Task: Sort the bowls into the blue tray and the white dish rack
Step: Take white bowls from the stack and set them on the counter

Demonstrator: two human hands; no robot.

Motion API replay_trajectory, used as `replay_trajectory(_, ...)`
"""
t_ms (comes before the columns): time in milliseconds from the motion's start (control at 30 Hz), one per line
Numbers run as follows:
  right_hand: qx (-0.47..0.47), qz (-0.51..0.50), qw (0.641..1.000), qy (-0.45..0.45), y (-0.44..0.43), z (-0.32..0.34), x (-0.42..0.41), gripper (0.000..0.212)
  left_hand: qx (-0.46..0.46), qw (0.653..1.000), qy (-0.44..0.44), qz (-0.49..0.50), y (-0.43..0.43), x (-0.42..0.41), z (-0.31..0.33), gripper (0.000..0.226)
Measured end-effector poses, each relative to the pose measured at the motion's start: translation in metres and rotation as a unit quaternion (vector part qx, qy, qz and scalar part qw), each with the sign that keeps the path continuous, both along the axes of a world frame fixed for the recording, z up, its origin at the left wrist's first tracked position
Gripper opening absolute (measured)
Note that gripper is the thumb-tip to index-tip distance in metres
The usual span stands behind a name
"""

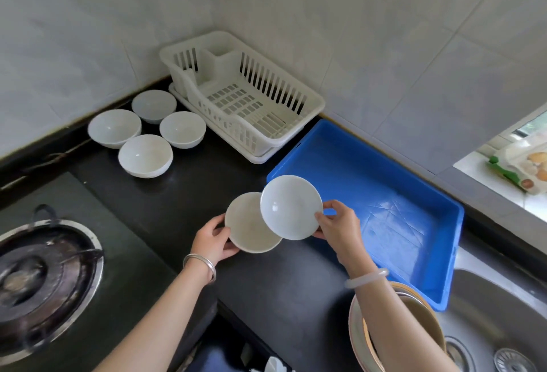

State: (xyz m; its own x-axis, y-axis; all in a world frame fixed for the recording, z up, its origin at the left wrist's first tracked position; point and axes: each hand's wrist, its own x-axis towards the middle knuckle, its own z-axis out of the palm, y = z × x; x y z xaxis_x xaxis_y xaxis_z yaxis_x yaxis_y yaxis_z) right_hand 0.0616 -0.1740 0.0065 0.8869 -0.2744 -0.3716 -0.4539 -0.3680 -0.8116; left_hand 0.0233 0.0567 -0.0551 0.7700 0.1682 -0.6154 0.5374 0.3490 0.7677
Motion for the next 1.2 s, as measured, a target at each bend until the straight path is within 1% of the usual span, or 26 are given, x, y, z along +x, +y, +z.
replay_trajectory(200,0.027,0.033,0.999,0.009,0.044,-0.003,0.038,0.014,0.009,0.992,0.0,0.124,0.052,0.003,0.006,0.037)
replay_trajectory(267,0.037,0.045,0.998,0.019,0.062,-0.008,0.052,0.011,0.003,0.987,0.0,0.162,0.067,0.004,0.007,0.038)
replay_trajectory(367,0.058,0.052,0.997,0.03,0.089,-0.015,0.073,0.015,-0.001,0.976,0.004,0.216,0.086,0.01,0.008,0.038)
replay_trajectory(433,0.066,0.054,0.996,0.035,0.107,-0.019,0.085,0.014,-0.002,0.97,0.004,0.243,0.096,0.015,0.007,0.039)
replay_trajectory(533,0.08,0.053,0.994,0.05,0.128,-0.028,0.102,0.013,-0.007,0.964,0.006,0.264,0.105,0.021,0.005,0.04)
replay_trajectory(633,0.087,0.046,0.993,0.066,0.142,-0.038,0.114,0.024,-0.017,0.96,0.014,0.278,0.109,0.025,0.002,0.038)
replay_trajectory(700,0.085,0.043,0.993,0.074,0.15,-0.045,0.12,0.026,-0.027,0.957,0.02,0.287,0.11,0.027,-0.001,0.038)
replay_trajectory(900,0.086,0.021,0.992,0.089,0.164,-0.059,0.129,0.019,-0.039,0.951,0.033,0.304,0.113,0.032,-0.006,0.038)
replay_trajectory(1033,0.093,0.013,0.991,0.094,0.168,-0.065,0.132,0.019,-0.046,0.948,0.035,0.314,0.113,0.034,-0.006,0.038)
replay_trajectory(1200,0.132,-0.005,0.985,0.109,0.172,-0.067,0.136,0.018,-0.065,0.942,0.026,0.329,0.108,0.035,-0.006,0.041)
